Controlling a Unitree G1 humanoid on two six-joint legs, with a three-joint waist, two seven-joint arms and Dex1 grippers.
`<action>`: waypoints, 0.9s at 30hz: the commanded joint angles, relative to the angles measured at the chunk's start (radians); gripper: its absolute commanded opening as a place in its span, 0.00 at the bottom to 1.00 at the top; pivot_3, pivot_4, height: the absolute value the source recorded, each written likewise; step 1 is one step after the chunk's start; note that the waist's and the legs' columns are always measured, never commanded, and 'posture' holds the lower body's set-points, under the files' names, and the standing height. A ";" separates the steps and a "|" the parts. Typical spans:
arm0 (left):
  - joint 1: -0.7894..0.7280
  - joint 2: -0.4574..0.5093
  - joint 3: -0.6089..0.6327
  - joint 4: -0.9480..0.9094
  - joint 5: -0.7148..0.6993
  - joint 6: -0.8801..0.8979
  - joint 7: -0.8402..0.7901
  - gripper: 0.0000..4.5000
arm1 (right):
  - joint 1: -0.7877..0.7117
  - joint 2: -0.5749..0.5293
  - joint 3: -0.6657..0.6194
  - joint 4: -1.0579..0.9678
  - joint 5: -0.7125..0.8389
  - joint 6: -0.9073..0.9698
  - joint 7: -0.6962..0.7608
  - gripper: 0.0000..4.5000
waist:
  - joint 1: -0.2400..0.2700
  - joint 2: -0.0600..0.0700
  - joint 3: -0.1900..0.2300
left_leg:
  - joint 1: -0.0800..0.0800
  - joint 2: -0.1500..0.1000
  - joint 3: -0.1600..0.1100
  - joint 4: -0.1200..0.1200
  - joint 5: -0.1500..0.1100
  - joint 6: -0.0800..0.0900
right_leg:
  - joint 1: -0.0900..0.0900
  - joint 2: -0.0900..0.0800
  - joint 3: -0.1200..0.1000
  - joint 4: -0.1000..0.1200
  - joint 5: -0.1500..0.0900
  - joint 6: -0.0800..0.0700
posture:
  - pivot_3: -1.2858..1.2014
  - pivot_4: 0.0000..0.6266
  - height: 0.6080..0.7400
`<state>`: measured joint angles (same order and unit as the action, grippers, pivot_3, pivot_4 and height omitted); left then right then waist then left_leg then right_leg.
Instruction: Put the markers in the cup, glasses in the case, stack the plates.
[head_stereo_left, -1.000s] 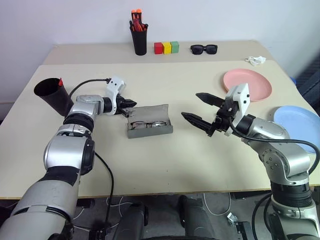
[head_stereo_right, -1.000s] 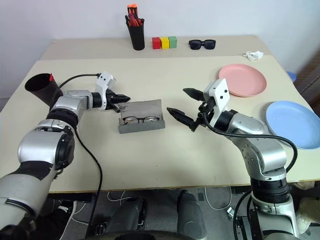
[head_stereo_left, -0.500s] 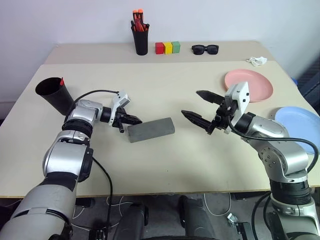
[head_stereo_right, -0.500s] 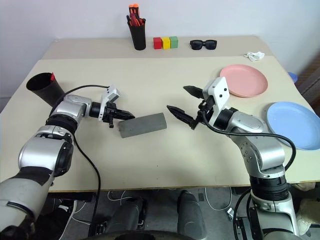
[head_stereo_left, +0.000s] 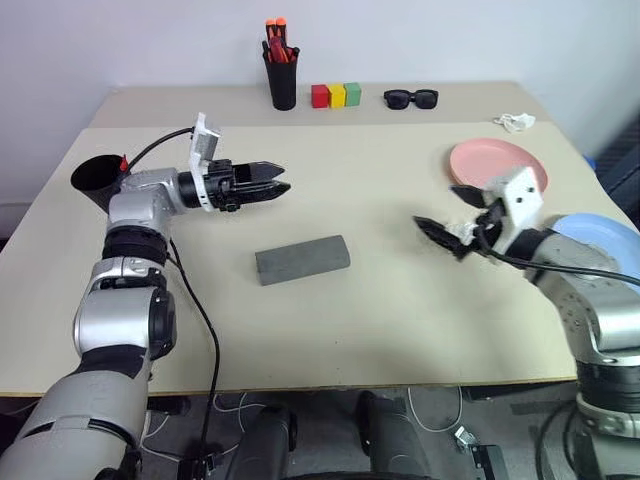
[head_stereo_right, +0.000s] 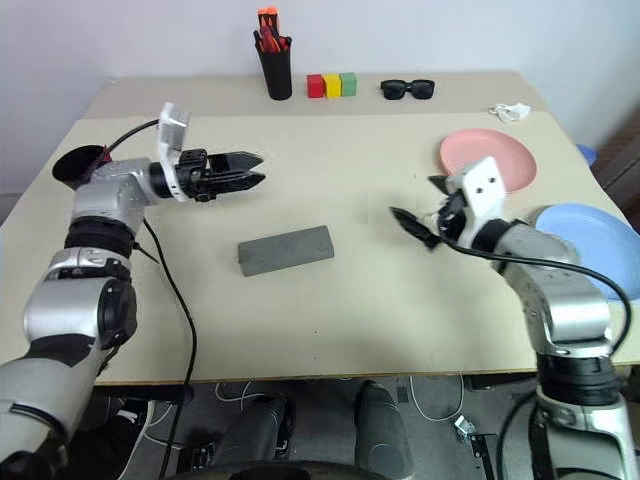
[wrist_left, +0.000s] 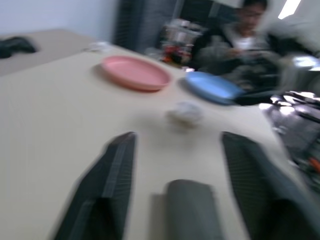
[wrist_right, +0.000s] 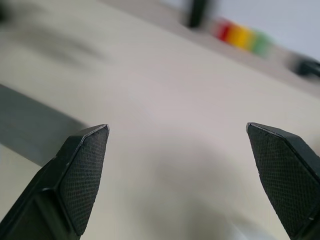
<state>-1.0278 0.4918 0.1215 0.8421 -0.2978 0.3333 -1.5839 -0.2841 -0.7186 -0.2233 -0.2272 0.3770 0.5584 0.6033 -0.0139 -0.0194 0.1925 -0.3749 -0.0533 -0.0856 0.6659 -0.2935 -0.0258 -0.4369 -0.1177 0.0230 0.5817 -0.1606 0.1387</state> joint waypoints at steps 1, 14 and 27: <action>0.060 0.017 -0.032 -0.164 -0.078 0.098 -0.031 0.99 | 0.052 -0.067 -0.117 0.052 -0.075 0.023 -0.083 1.00 | 0.000 0.000 0.000 | 0.000 0.000 0.000 0.000 0.000 0.000 | 0.000 0.000 0.000 0.000 0.000 0.000 | 0.52 0.24 1.00; 0.126 -0.001 -0.060 -0.351 -0.128 0.111 0.023 0.99 | 0.052 -0.107 -0.088 0.340 -0.241 0.137 -0.236 1.00 | -0.002 0.000 0.000 | 0.002 0.000 0.000 0.001 0.000 0.000 | 0.001 0.000 0.000 -0.001 0.000 0.000 | 0.52 0.24 1.00; 0.178 0.009 -0.049 -0.427 -0.159 0.123 0.091 1.00 | -0.081 -0.099 -0.117 0.462 -0.236 0.122 -0.286 0.01 | -0.002 0.001 0.000 | 0.002 0.000 0.000 0.001 0.000 0.000 | 0.002 0.000 0.001 -0.002 0.000 0.000 | 0.52 0.24 1.00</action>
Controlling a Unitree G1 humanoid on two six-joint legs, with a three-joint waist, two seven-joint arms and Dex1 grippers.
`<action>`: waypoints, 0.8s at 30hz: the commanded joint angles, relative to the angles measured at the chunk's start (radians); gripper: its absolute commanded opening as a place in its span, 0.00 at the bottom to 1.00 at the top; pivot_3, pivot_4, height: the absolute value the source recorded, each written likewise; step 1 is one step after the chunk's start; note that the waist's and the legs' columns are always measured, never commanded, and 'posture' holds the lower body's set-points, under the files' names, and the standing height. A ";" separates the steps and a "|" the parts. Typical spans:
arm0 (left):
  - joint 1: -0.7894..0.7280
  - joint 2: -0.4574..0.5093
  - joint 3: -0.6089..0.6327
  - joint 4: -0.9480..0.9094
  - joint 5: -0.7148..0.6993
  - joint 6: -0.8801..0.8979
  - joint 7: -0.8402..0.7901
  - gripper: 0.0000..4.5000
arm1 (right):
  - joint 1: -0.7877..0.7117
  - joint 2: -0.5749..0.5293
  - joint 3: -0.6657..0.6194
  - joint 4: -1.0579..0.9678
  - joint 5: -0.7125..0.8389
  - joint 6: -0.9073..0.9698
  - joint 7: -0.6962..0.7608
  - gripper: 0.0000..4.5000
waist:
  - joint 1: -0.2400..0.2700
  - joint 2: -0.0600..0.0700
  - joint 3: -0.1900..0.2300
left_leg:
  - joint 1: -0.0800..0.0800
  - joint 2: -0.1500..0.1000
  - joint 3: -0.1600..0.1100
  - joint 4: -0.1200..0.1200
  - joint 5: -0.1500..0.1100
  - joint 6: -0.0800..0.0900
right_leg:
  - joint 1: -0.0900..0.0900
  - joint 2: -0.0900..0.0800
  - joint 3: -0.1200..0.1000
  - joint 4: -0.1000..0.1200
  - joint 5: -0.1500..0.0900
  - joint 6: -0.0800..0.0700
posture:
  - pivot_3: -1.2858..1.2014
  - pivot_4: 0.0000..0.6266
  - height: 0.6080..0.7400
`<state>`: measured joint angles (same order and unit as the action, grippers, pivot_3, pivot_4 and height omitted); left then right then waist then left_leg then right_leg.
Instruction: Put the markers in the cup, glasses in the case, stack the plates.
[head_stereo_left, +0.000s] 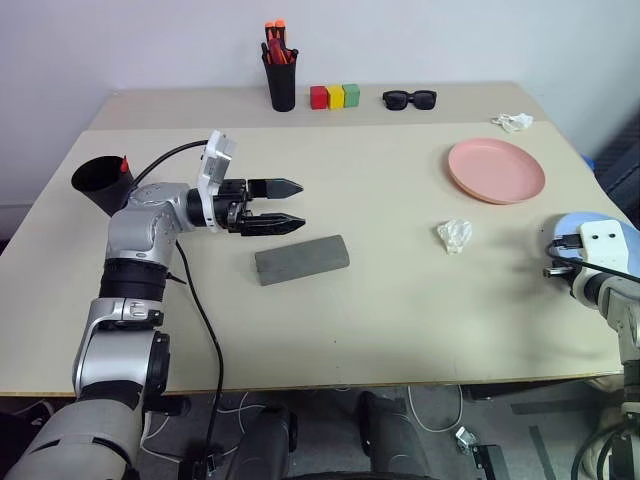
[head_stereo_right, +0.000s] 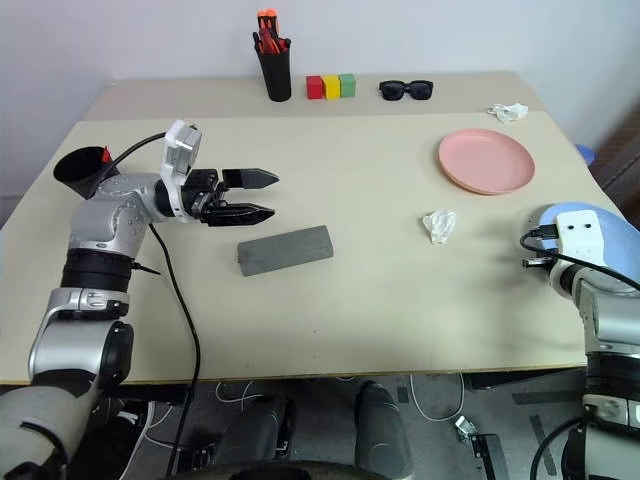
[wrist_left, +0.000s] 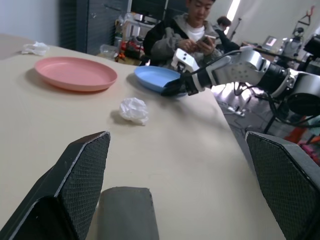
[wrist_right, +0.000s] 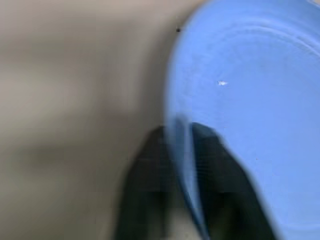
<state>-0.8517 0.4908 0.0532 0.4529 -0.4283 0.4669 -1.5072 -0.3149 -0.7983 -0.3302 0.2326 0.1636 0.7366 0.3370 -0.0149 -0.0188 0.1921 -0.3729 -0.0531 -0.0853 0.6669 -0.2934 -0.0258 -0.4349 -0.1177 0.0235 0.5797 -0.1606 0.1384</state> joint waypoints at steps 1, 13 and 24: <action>0.003 0.010 0.022 -0.041 -0.032 -0.011 0.020 1.00 | -0.075 -0.023 0.000 0.007 -0.035 -0.089 -0.024 0.01 | -0.003 0.000 0.000 | 0.000 0.000 0.000 0.000 0.000 0.000 | 0.000 0.000 0.000 0.000 0.000 0.000 | 0.52 0.24 1.00; 0.017 -0.021 0.076 -0.049 -0.046 -0.116 0.178 1.00 | -0.552 0.116 0.254 0.485 -0.195 -0.629 0.016 0.01 | -0.025 0.001 0.000 | 0.000 0.000 0.000 -0.001 0.000 -0.001 | 0.000 0.000 0.000 -0.001 0.000 0.000 | 0.52 0.24 1.00; 0.129 0.017 0.089 -0.210 -0.102 -0.059 0.237 1.00 | -0.762 0.170 0.307 0.980 -0.253 -0.905 0.061 0.41 | -0.032 0.002 0.001 | -0.003 -0.001 0.000 -0.004 0.001 -0.002 | -0.003 -0.001 0.000 -0.001 0.000 0.000 | 0.52 0.24 1.00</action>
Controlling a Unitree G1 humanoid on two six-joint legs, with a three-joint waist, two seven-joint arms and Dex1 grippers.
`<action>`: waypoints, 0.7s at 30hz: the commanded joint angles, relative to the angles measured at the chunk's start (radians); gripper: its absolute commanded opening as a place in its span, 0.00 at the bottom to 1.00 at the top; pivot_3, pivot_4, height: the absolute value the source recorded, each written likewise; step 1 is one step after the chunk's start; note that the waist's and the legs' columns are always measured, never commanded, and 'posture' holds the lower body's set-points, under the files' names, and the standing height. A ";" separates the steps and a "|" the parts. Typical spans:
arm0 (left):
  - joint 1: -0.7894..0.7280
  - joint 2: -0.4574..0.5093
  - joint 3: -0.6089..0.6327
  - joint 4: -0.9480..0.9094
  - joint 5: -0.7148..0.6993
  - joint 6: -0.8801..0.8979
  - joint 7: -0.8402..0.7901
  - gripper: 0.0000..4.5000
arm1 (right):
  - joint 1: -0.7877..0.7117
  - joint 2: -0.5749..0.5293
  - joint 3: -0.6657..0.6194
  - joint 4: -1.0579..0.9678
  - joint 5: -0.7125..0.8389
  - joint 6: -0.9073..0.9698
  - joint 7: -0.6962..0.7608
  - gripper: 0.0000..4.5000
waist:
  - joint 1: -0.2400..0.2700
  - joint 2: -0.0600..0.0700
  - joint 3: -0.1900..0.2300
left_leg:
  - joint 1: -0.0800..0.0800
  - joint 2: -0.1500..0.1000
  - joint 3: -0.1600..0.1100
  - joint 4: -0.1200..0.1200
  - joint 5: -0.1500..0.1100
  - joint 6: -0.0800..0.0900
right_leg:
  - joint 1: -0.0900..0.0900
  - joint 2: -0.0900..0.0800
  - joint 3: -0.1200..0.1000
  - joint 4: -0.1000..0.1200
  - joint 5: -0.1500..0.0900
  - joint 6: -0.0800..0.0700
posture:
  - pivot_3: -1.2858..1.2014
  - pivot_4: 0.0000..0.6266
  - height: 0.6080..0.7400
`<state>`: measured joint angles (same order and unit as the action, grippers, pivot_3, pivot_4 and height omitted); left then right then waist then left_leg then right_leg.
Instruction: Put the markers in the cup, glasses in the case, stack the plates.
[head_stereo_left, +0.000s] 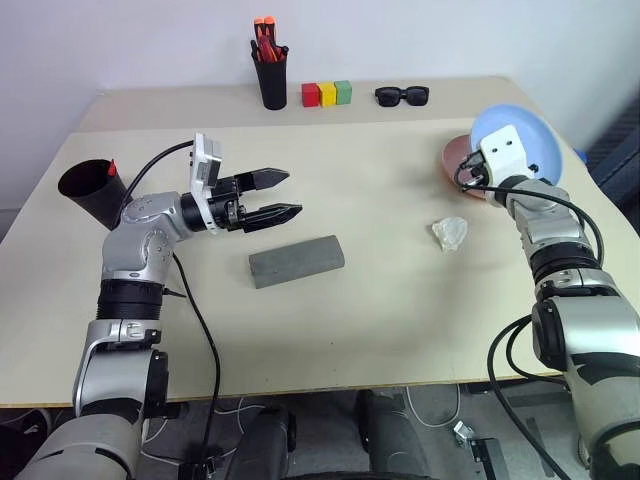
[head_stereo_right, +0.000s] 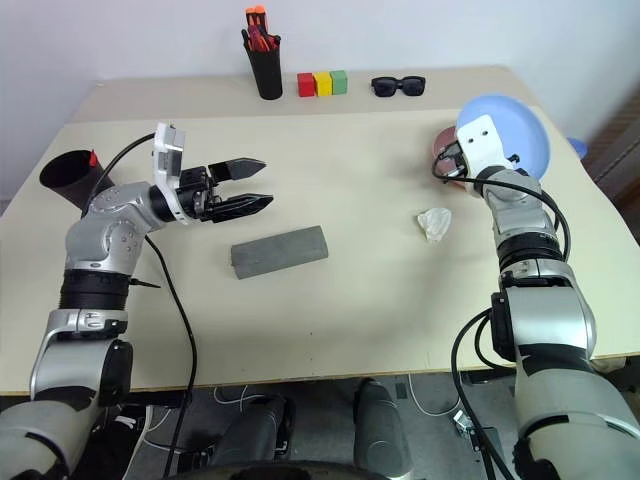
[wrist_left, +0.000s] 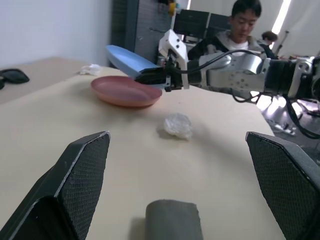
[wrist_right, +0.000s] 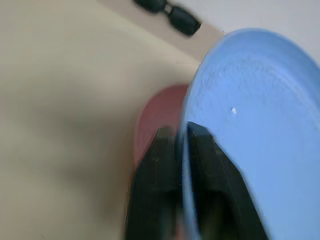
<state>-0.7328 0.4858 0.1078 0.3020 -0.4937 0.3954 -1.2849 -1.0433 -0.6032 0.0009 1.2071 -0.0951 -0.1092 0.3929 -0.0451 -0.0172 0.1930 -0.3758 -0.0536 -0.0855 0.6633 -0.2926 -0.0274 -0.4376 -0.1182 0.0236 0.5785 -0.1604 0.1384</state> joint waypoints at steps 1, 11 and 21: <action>0.016 0.024 0.036 -0.065 -0.040 0.016 0.021 1.00 | -0.041 -0.029 -0.030 0.007 0.010 -0.067 0.008 0.52 | -0.002 0.001 0.001 | 0.000 0.000 0.000 0.000 0.000 0.000 | 0.000 0.000 0.000 0.000 0.000 0.000 | 0.52 0.24 1.00; 0.084 0.080 0.053 -0.143 -0.120 0.121 0.033 1.00 | 0.254 -0.057 -0.265 -0.562 0.362 0.403 0.254 0.63 | 0.004 0.001 0.001 | 0.001 0.000 -0.001 0.000 0.000 0.000 | 0.000 0.001 0.000 0.003 0.000 0.000 | 0.52 0.24 1.00; 0.072 0.107 0.016 -0.149 -0.170 0.220 -0.017 1.00 | 0.589 -0.012 -0.292 -1.131 0.514 0.803 0.159 0.63 | 0.002 0.002 0.000 | 0.004 0.001 0.000 0.003 0.000 0.000 | 0.001 0.001 0.001 0.003 0.000 0.000 | 0.52 0.24 1.00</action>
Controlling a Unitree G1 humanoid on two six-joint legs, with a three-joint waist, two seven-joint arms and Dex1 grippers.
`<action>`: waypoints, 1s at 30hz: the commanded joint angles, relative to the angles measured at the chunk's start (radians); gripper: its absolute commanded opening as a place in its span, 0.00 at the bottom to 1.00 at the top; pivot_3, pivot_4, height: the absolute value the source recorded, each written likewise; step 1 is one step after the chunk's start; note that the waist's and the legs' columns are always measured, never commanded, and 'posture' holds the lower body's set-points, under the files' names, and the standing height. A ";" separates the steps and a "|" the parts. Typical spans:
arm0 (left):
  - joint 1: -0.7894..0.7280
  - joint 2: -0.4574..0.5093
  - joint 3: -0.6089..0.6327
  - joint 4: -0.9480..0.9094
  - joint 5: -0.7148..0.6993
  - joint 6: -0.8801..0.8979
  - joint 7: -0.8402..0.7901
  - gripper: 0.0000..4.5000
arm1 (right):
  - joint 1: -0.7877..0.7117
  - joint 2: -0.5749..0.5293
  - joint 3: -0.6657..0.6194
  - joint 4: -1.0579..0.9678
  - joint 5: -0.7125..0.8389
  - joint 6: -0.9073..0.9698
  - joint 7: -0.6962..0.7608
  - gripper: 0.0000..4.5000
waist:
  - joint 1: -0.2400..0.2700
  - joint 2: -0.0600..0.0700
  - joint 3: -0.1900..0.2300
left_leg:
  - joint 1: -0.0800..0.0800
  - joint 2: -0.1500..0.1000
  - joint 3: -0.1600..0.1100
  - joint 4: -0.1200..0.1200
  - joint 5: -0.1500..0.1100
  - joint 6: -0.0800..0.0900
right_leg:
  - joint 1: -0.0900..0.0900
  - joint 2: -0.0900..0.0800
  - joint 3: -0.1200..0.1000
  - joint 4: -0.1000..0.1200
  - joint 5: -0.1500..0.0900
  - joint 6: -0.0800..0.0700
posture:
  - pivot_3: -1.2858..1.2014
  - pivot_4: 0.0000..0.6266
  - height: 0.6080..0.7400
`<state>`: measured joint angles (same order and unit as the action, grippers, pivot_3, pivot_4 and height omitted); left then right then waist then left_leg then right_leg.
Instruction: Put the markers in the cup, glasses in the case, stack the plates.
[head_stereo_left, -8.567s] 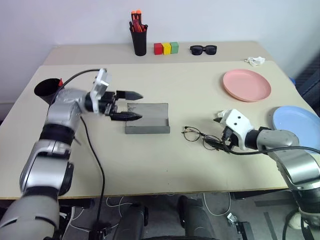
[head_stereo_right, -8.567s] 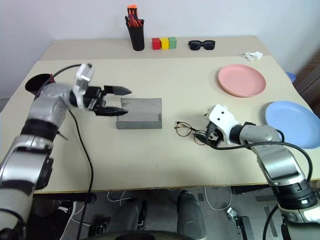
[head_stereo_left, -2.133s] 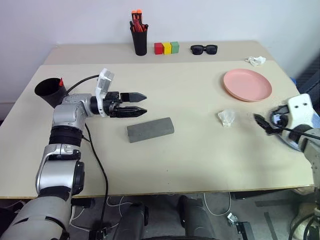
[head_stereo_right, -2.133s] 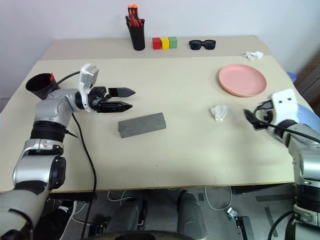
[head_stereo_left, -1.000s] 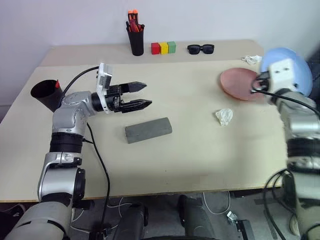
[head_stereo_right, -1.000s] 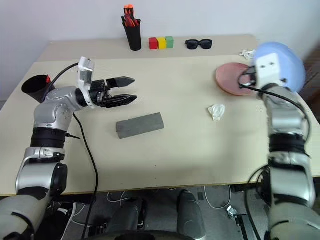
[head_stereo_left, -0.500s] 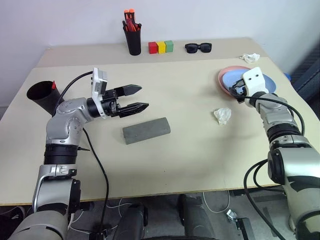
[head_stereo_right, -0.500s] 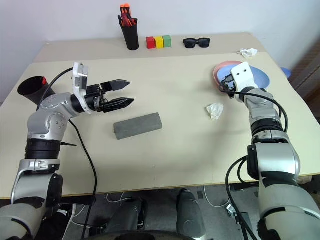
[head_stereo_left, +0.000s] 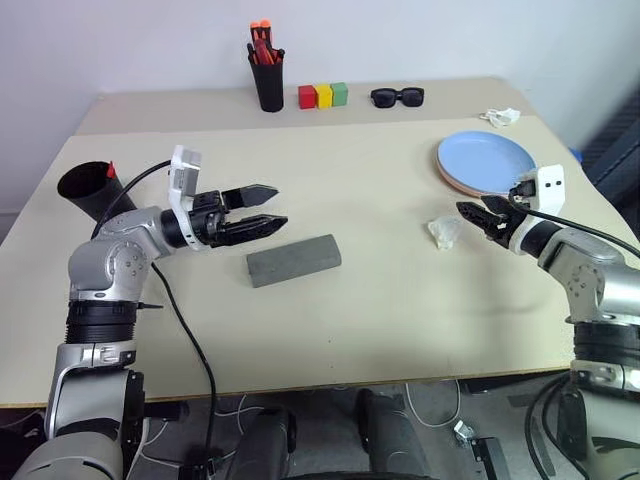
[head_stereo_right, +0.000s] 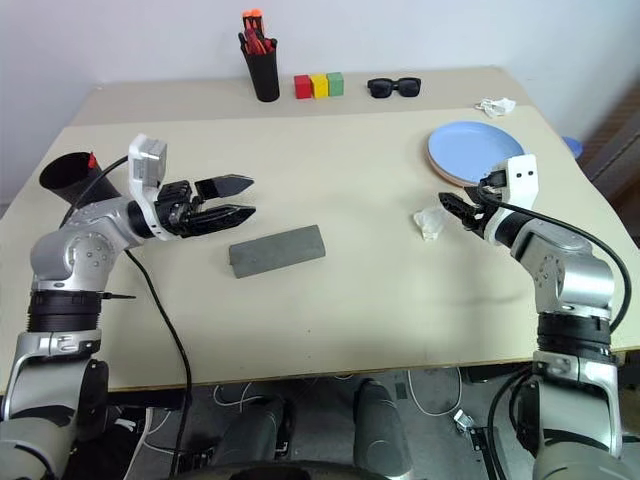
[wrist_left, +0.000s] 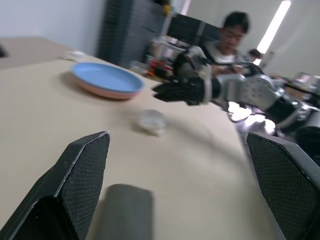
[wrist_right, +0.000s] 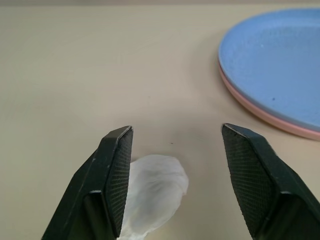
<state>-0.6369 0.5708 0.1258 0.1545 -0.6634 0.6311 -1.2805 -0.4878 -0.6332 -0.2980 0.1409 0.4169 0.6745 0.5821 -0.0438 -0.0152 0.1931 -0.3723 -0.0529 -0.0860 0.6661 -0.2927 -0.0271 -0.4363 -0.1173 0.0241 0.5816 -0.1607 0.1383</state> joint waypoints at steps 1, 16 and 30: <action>-0.027 0.022 -0.004 0.003 0.004 -0.023 -0.025 1.00 | 0.046 0.024 0.025 -0.069 -0.013 0.012 -0.035 0.63 | 0.001 0.000 0.000 | 0.000 0.000 0.000 0.000 0.000 0.000 | 0.000 0.000 0.000 0.000 0.000 0.000 | 0.52 0.24 1.00; -0.015 0.041 0.004 0.019 0.027 -0.085 -0.015 1.00 | -0.034 0.062 0.064 0.101 -0.040 -0.091 0.002 0.01 | 0.001 0.000 0.000 | -0.001 0.000 0.000 0.000 0.000 0.000 | 0.000 0.000 0.000 -0.001 0.000 0.000 | 0.52 0.24 1.00; -0.060 -0.080 0.004 0.072 0.063 -0.209 0.124 1.00 | -0.553 -0.023 0.112 0.917 -0.340 -0.707 -0.248 0.08 | -0.001 0.000 0.000 | -0.001 -0.001 0.001 -0.003 0.000 -0.001 | -0.001 -0.001 0.000 -0.003 0.000 0.000 | 0.52 0.24 1.00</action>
<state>-0.6858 0.4876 0.1154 0.2621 -0.5974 0.4413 -1.1556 -0.9983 -0.6478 -0.1883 0.9521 0.1074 0.0490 0.3572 -0.0453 -0.0153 0.1930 -0.3738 -0.0535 -0.0849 0.6632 -0.2924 -0.0278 -0.4371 -0.1181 0.0243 0.5786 -0.1605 0.1382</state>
